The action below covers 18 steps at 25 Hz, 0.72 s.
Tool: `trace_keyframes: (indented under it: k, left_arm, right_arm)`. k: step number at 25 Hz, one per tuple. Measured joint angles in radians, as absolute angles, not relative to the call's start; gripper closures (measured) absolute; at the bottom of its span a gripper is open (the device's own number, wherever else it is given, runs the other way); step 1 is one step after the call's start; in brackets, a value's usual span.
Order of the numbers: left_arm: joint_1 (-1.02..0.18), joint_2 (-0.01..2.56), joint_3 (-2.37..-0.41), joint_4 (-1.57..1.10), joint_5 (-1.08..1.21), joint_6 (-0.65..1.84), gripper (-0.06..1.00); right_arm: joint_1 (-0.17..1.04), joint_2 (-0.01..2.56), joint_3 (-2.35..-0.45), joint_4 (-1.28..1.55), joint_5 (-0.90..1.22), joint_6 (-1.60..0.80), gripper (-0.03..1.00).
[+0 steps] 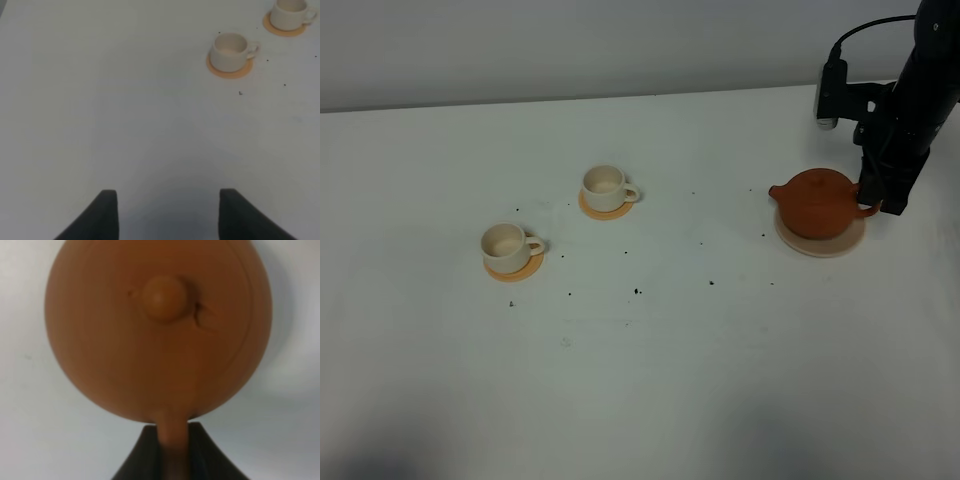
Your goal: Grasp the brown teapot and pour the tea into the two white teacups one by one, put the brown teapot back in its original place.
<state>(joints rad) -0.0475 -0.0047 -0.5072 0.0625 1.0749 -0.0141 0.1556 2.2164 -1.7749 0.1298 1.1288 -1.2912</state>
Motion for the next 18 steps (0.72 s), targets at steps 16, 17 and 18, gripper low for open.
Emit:
trace_keyframes:
  k: [16, 17, 18]
  left_arm:
    - [-0.048, -0.005, -0.507, 0.062, 1.075, -0.014, 0.49]
    - [-0.048, -0.005, -0.507, 0.062, 1.075, -0.014, 0.49]
    - [-0.048, -0.005, -0.507, 0.062, 1.075, -0.014, 0.49]
  right_arm:
    - [0.150, 2.250, -1.775, 0.107, 1.150, -1.244, 0.80]
    - [0.150, 2.250, -1.775, 0.107, 1.153, -1.241, 0.77]
    - [0.150, 2.250, -1.775, 0.108, 1.154, -1.240, 0.73]
